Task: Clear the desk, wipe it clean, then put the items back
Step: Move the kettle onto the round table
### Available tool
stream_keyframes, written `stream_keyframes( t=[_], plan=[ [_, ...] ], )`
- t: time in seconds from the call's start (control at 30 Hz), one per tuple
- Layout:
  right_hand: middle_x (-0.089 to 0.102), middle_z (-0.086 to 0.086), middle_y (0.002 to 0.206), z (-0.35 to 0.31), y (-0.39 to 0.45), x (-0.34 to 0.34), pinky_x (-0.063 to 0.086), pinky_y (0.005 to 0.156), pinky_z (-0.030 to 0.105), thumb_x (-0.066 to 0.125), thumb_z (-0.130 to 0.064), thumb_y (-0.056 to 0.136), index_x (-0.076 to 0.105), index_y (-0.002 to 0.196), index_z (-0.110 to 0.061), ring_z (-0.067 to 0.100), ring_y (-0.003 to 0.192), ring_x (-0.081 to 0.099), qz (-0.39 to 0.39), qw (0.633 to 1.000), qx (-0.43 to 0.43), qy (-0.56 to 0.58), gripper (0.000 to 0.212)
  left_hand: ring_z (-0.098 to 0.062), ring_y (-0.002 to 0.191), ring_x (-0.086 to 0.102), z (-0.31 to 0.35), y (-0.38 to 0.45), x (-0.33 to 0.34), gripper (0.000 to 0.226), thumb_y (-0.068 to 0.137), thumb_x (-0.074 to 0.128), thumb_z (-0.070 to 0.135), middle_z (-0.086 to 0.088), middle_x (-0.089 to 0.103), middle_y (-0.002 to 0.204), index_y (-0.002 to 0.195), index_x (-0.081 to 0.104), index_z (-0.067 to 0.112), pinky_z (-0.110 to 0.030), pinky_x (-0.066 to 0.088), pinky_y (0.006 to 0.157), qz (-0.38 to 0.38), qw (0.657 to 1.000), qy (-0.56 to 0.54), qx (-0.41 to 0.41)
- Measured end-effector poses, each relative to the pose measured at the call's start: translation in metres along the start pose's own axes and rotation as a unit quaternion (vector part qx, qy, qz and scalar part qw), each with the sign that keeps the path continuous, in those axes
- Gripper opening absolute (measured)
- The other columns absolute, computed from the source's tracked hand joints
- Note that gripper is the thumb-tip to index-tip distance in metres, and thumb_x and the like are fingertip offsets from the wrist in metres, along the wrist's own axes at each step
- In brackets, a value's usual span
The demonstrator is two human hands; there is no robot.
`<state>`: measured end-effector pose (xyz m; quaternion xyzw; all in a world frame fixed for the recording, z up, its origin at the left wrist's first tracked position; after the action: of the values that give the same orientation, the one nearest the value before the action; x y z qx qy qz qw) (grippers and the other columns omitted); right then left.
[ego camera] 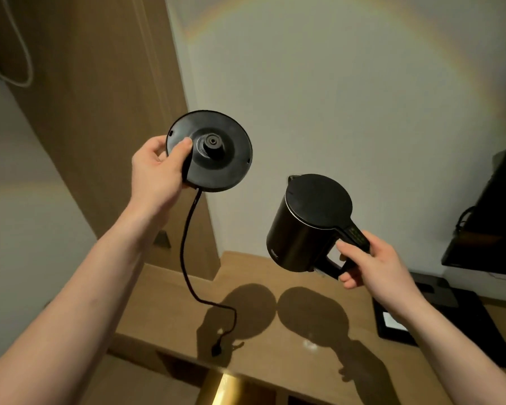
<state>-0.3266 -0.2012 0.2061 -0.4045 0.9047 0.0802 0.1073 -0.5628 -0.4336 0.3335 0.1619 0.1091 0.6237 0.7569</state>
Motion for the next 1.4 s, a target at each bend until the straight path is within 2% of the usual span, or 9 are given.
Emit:
stream_keyframes(
  t=[0.23, 0.47, 0.57, 0.7, 0.83, 0.97, 1.13, 1.27, 1.4],
  plan=[
    [0.069, 0.005, 0.090, 0.001, -0.128, 0.025, 0.060, 0.065, 0.036, 0.065, -0.036, 0.098, 0.066, 0.111, -0.029, 0.025, 0.065, 0.072, 0.020, 0.999, 0.032, 0.008, 0.014, -0.010, 0.080, 0.075, -0.006, -0.110, -0.075, 0.012, 0.100, 0.067, 0.021, 0.004, 0.079, 0.085, 0.110, 0.069, 0.015, -0.020, 0.055, 0.059, -0.055, 0.997, -0.014, -0.046],
    [0.073, 0.002, 0.091, 0.035, -0.257, 0.013, 0.059, 0.060, 0.035, 0.066, -0.033, 0.098, 0.069, 0.111, -0.032, 0.026, 0.064, 0.071, 0.028, 0.994, 0.105, -0.004, 0.014, -0.018, 0.095, 0.076, -0.051, -0.218, -0.118, 0.027, 0.099, 0.066, 0.028, -0.002, 0.079, 0.100, 0.122, 0.066, 0.016, -0.028, 0.062, 0.068, -0.134, 0.976, 0.021, -0.169],
    [0.074, -0.004, 0.089, 0.048, -0.296, -0.007, 0.062, 0.063, 0.041, 0.066, -0.033, 0.098, 0.069, 0.106, -0.032, 0.028, 0.064, 0.072, 0.039, 0.993, 0.112, -0.027, 0.008, -0.011, 0.092, 0.076, -0.058, -0.261, -0.116, 0.026, 0.098, 0.066, 0.028, -0.001, 0.078, 0.101, 0.122, 0.067, 0.018, -0.023, 0.061, 0.065, -0.165, 0.965, 0.044, -0.198],
    [0.074, -0.009, 0.091, 0.065, -0.355, -0.035, 0.063, 0.064, 0.038, 0.065, -0.034, 0.099, 0.069, 0.109, -0.031, 0.026, 0.067, 0.073, 0.066, 0.989, 0.129, -0.037, 0.011, -0.019, 0.093, 0.076, -0.066, -0.325, -0.110, 0.028, 0.096, 0.067, 0.031, -0.002, 0.079, 0.102, 0.122, 0.065, 0.020, -0.038, 0.063, 0.073, -0.204, 0.944, 0.052, -0.255],
    [0.073, -0.015, 0.094, 0.080, -0.415, -0.076, 0.062, 0.065, 0.031, 0.062, -0.037, 0.100, 0.067, 0.110, -0.034, 0.023, 0.070, 0.074, 0.099, 0.984, 0.138, -0.048, 0.012, -0.018, 0.088, 0.077, -0.065, -0.393, -0.088, 0.027, 0.096, 0.067, 0.029, -0.004, 0.079, 0.099, 0.122, 0.063, 0.020, -0.032, 0.062, 0.062, -0.229, 0.932, 0.058, -0.277],
    [0.073, -0.006, 0.087, 0.094, -0.482, -0.135, 0.063, 0.065, 0.034, 0.063, -0.035, 0.100, 0.068, 0.103, -0.029, 0.020, 0.068, 0.073, 0.139, 0.977, 0.146, -0.064, 0.009, -0.020, 0.090, 0.076, -0.052, -0.467, -0.044, 0.024, 0.098, 0.065, 0.026, -0.004, 0.079, 0.097, 0.121, 0.063, 0.020, -0.031, 0.059, 0.063, -0.258, 0.920, 0.050, -0.290],
    [0.073, -0.001, 0.086, 0.112, -0.583, -0.232, 0.061, 0.063, 0.028, 0.062, -0.034, 0.100, 0.066, 0.103, -0.032, 0.017, 0.068, 0.071, 0.166, 0.966, 0.175, -0.089, 0.005, -0.020, 0.097, 0.073, -0.028, -0.585, 0.022, 0.034, 0.099, 0.064, 0.024, -0.006, 0.074, 0.111, 0.131, 0.058, 0.015, -0.022, 0.059, 0.056, -0.282, 0.912, 0.042, -0.295],
    [0.072, 0.002, 0.090, 0.131, -0.650, -0.303, 0.064, 0.069, 0.038, 0.064, -0.033, 0.099, 0.057, 0.098, -0.046, 0.018, 0.070, 0.073, 0.197, 0.956, 0.193, -0.099, 0.015, -0.017, 0.092, 0.076, -0.005, -0.664, 0.076, 0.029, 0.101, 0.063, 0.023, -0.005, 0.073, 0.114, 0.129, 0.058, 0.018, -0.025, 0.061, 0.060, -0.305, 0.907, 0.032, -0.287],
    [0.070, 0.000, 0.094, 0.147, -0.699, -0.355, 0.064, 0.075, 0.043, 0.062, -0.036, 0.099, 0.058, 0.108, -0.047, 0.013, 0.072, 0.074, 0.217, 0.948, 0.214, -0.088, 0.015, -0.017, 0.100, 0.073, 0.022, -0.723, 0.114, 0.031, 0.102, 0.063, 0.023, -0.001, 0.071, 0.118, 0.132, 0.057, 0.018, -0.030, 0.064, 0.069, -0.325, 0.901, 0.030, -0.285]
  ],
)
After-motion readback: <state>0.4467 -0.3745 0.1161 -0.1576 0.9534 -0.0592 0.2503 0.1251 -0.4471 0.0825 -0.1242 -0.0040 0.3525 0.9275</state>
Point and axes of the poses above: each hand's wrist, its own y-axis towards the middle knuckle, its own x-axis out of the palm, z = x × y, the point moved 1 cm from there along y, towards the middle knuckle
